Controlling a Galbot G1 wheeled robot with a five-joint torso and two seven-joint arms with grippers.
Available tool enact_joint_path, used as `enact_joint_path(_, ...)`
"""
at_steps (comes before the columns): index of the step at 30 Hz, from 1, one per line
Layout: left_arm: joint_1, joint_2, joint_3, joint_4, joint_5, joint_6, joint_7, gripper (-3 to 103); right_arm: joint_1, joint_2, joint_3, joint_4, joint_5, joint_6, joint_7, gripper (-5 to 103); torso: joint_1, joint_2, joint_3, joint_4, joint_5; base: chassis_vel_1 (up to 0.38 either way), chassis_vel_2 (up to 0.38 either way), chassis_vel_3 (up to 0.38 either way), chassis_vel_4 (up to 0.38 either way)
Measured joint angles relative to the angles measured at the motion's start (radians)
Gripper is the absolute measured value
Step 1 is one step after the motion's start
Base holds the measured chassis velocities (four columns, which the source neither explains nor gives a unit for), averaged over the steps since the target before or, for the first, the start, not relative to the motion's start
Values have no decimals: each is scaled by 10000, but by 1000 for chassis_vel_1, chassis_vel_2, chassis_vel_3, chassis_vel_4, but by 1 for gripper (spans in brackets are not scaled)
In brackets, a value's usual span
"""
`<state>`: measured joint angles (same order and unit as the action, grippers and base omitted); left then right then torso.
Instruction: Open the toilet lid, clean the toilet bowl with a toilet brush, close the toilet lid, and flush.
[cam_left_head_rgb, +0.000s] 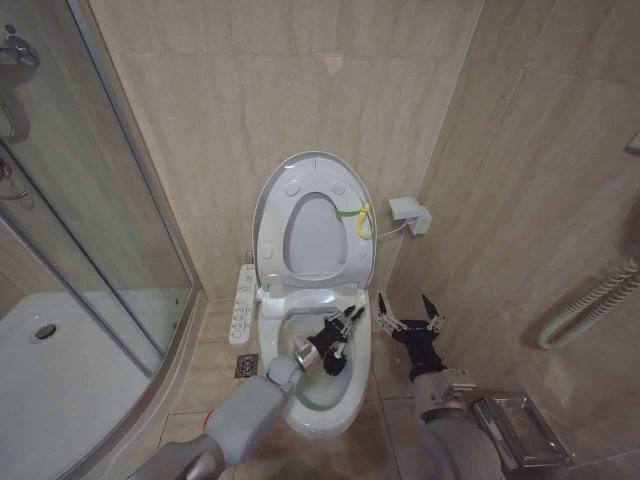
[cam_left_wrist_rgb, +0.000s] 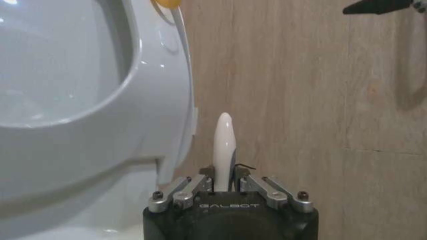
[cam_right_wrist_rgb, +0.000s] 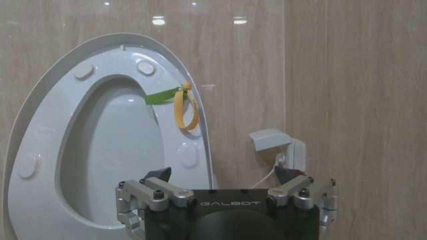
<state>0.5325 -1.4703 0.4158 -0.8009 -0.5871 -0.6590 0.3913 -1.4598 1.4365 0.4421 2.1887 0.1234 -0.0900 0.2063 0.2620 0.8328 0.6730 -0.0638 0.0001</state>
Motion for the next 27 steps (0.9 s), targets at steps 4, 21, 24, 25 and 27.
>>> enact_joint_path(4, 155, -17, 71, 373, 269, -24, 6, 19, 0, 0, 0, -1, 0, 0, 0, 100, 2, -1, 1, 1, -2, 0, 0, 0, 0)
enact_joint_path(21, 29, 9, -116, -63, 267, -141, -299, 19, 1, 0, 0, -1, 0, 0, 0, 100, 4, -2, 2, 1, 0, 0, 0, 0, 0)
enact_joint_path(24, 78, -51, -86, 24, 164, -159, -307, 19, 1, 0, 0, 0, 0, 0, 0, 100, 4, -2, 2, 0, 0, 0, 0, 0, 0)
enact_joint_path(25, 124, -42, -58, 85, 156, -161, -309, 19, 0, 0, 0, -1, 0, 0, 0, 100, 4, -2, 2, 2, 1, 0, 0, 0, 0)
enact_joint_path(27, 185, -1, -9, 174, 182, -168, -348, 19, 1, 0, 0, 0, 0, 0, 0, 100, 4, -2, 2, 2, 0, 0, 0, 0, 0)
